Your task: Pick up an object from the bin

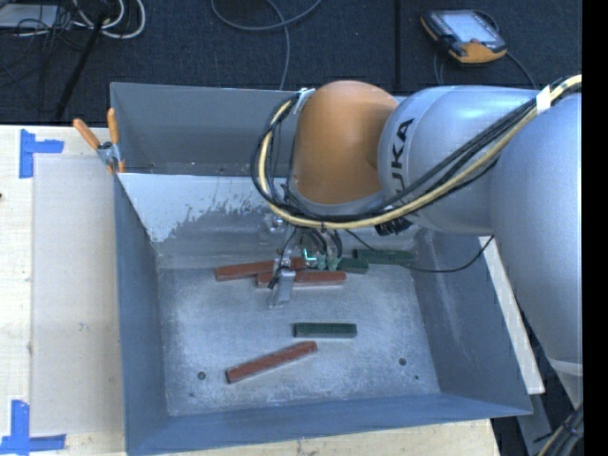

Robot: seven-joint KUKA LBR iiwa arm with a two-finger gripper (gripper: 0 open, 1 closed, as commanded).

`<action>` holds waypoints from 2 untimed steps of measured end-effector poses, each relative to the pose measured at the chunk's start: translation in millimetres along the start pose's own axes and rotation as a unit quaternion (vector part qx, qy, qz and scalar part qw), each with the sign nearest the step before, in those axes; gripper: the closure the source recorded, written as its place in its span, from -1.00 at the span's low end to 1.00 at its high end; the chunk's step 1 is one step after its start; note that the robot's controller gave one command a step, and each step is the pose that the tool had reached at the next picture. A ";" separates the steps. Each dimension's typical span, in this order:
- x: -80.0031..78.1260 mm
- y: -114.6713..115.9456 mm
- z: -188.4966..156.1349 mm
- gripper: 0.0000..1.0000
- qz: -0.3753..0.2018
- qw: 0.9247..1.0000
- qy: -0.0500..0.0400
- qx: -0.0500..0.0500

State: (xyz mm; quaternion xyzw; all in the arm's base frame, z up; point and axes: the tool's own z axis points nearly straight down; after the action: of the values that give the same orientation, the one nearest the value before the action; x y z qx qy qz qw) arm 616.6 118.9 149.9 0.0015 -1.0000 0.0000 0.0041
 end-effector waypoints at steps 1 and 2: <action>-1.8 -0.4 -4.8 -1.00 0.001 1.000 -0.004 0.000; -4.6 1.6 53.7 -1.00 -0.020 1.000 -0.007 0.000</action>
Offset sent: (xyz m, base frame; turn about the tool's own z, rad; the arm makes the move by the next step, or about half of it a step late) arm 0.0026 0.0020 -0.0774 -0.0544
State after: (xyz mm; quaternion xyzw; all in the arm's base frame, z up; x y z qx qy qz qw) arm 620.7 120.6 96.2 0.0212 -0.9998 -0.0003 -0.0025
